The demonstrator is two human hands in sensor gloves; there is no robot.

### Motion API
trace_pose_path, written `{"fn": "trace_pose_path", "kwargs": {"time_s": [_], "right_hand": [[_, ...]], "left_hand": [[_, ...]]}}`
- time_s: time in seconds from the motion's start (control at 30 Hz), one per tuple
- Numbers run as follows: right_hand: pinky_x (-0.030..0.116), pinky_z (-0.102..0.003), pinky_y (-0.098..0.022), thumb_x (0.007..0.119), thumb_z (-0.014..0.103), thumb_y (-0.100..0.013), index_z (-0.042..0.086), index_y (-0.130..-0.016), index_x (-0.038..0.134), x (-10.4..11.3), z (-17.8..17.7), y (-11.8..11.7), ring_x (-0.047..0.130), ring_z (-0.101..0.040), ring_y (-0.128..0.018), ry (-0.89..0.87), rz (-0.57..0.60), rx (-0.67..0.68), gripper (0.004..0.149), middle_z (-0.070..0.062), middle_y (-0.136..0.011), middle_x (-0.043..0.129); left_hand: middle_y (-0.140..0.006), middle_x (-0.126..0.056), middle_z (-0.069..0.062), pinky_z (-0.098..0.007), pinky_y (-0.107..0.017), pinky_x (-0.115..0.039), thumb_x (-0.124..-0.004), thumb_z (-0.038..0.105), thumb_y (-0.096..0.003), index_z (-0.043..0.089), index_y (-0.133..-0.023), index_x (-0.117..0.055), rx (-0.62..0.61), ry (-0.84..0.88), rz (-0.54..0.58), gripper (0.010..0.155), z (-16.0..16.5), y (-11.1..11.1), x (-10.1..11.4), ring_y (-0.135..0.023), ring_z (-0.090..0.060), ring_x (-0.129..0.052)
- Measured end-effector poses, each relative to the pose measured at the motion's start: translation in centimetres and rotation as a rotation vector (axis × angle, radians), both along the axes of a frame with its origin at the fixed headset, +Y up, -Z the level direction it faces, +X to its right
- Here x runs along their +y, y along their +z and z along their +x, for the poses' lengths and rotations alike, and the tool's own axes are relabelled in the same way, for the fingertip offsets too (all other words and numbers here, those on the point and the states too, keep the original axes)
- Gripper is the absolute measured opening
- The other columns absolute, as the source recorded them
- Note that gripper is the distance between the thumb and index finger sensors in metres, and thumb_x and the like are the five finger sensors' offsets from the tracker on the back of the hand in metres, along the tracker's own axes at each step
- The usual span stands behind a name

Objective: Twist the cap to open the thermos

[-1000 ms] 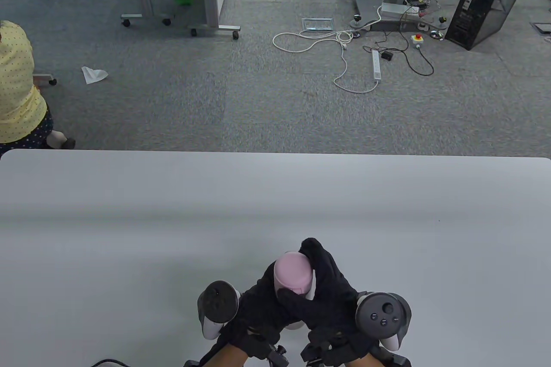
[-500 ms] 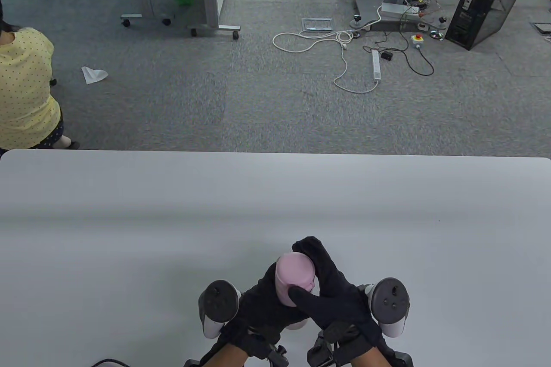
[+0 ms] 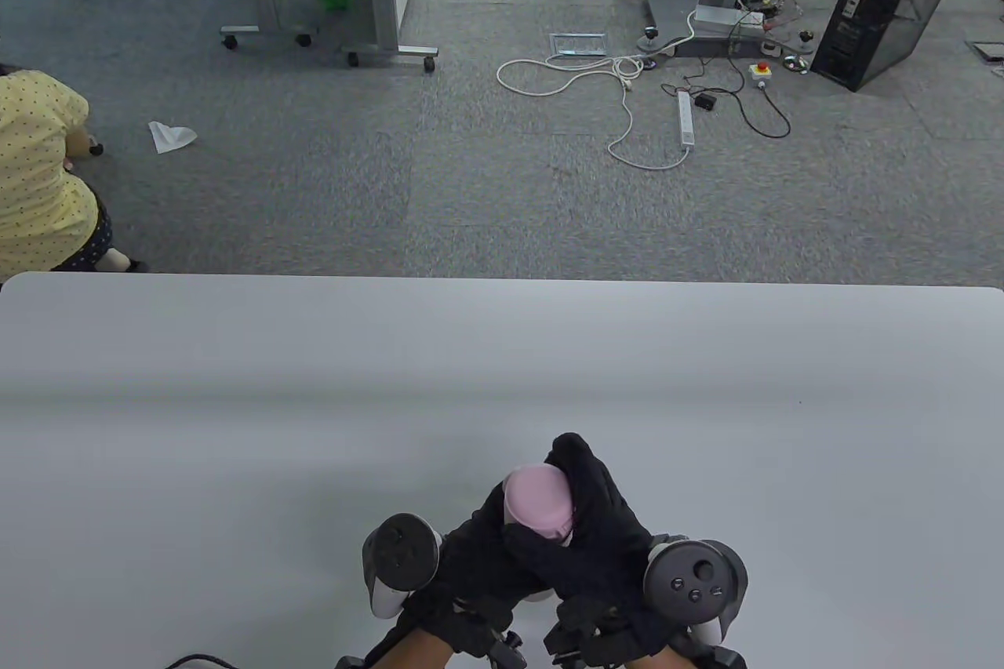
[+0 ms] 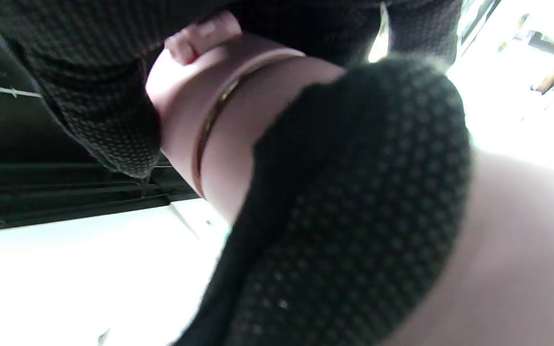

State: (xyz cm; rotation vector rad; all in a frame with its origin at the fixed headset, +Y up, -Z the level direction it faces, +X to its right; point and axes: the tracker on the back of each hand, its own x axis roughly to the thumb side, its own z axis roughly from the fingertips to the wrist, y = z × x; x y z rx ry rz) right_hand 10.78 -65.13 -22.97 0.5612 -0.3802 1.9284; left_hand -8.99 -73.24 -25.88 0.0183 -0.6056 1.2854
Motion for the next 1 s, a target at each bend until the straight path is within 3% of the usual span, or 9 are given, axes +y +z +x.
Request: {"fn": "trace_pose_path", "kwargs": {"time_s": [0.13, 0.27, 0.4, 0.53, 0.83, 0.87, 0.9, 0.93, 1.0], "right_hand": [[0.054, -0.072, -0.066, 0.097, 0.046, -0.05, 0.01, -0.115, 0.043, -0.31, 0.28, -0.74, 0.065, -0.056, -0.092, -0.092, -0.051, 0.14, 0.092, -0.026, -0.109, 0.06], [0.053, -0.073, -0.066, 0.094, 0.048, -0.052, 0.01, -0.115, 0.042, -0.39, 0.25, -0.71, 0.063, -0.057, -0.093, -0.085, -0.065, 0.131, 0.091, -0.027, -0.111, 0.057], [0.05, -0.072, -0.068, 0.095, 0.055, -0.05, 0.011, -0.116, 0.038, -0.17, 0.02, -0.17, 0.06, -0.056, -0.093, -0.021, -0.026, 0.033, 0.098, -0.029, -0.112, 0.047], [0.05, -0.071, -0.069, 0.096, 0.053, -0.048, 0.01, -0.116, 0.038, -0.13, 0.0, 0.03, 0.065, -0.053, -0.089, 0.008, -0.021, -0.028, 0.099, -0.027, -0.109, 0.052], [0.055, -0.071, -0.066, 0.094, 0.049, -0.052, 0.009, -0.114, 0.045, -0.14, -0.13, -0.21, 0.068, -0.056, -0.089, -0.046, -0.024, 0.06, 0.089, -0.026, -0.109, 0.059], [0.055, -0.071, -0.066, 0.093, 0.05, -0.053, 0.009, -0.114, 0.045, -0.17, -0.09, -0.27, 0.067, -0.056, -0.09, -0.051, -0.028, 0.065, 0.088, -0.027, -0.109, 0.059], [0.055, -0.071, -0.066, 0.088, 0.058, -0.059, 0.009, -0.114, 0.045, -0.2, -0.03, -0.33, 0.067, -0.056, -0.09, -0.054, -0.032, 0.069, 0.085, -0.027, -0.109, 0.059], [0.055, -0.071, -0.066, 0.093, 0.049, -0.053, 0.009, -0.114, 0.045, -0.23, 0.02, -0.37, 0.068, -0.056, -0.09, -0.059, -0.037, 0.073, 0.088, -0.027, -0.109, 0.06], [0.055, -0.071, -0.066, 0.092, 0.051, -0.053, 0.009, -0.115, 0.043, -0.29, 0.08, -0.36, 0.067, -0.056, -0.091, -0.076, -0.045, 0.074, 0.089, -0.027, -0.109, 0.059]], "left_hand": [[-0.11, -0.055, -0.018, -0.065, -0.065, -0.061, -0.1, 0.058, -0.0165, 0.019, -0.107, -0.044, -0.013, 0.015, -0.001, 0.114, 0.06, 0.03, 0.04, -0.096, -0.047, -0.064], [-0.11, -0.055, -0.018, -0.065, -0.065, -0.061, -0.099, 0.059, -0.0167, 0.019, -0.107, -0.044, -0.013, 0.016, -0.01, 0.113, 0.07, -0.07, -0.1, -0.096, -0.047, -0.064], [-0.11, -0.055, -0.019, -0.065, -0.065, -0.06, -0.099, 0.059, -0.017, 0.019, -0.107, -0.044, -0.007, 0.021, -0.019, 0.113, -0.03, -0.13, -0.19, -0.096, -0.047, -0.064], [-0.11, -0.055, -0.019, -0.065, -0.065, -0.06, -0.099, 0.058, -0.017, 0.018, -0.107, -0.044, -0.007, 0.025, -0.019, 0.113, -0.03, -0.11, -0.14, -0.095, -0.047, -0.064], [-0.11, -0.055, -0.018, -0.065, -0.065, -0.06, -0.099, 0.059, -0.0171, 0.019, -0.107, -0.044, -0.008, 0.029, -0.017, 0.113, -0.08, -0.07, -0.11, -0.096, -0.047, -0.064], [-0.11, -0.055, -0.018, -0.065, -0.065, -0.06, -0.099, 0.058, -0.0169, 0.019, -0.107, -0.044, -0.007, 0.029, -0.017, 0.113, -0.1, -0.07, -0.1, -0.096, -0.047, -0.064], [-0.11, -0.055, -0.018, -0.065, -0.065, -0.06, -0.099, 0.059, -0.017, 0.018, -0.107, -0.044, -0.006, 0.026, -0.016, 0.113, -0.13, -0.07, -0.1, -0.096, -0.047, -0.064], [-0.11, -0.055, -0.019, -0.065, -0.065, -0.06, -0.099, 0.059, -0.017, 0.019, -0.107, -0.044, -0.005, 0.024, -0.016, 0.113, -0.14, -0.07, -0.11, -0.096, -0.047, -0.064], [-0.11, -0.055, -0.019, -0.065, -0.065, -0.06, -0.099, 0.059, -0.0171, 0.018, -0.107, -0.044, -0.006, 0.024, -0.016, 0.113, -0.11, -0.06, -0.12, -0.096, -0.047, -0.064]]}}
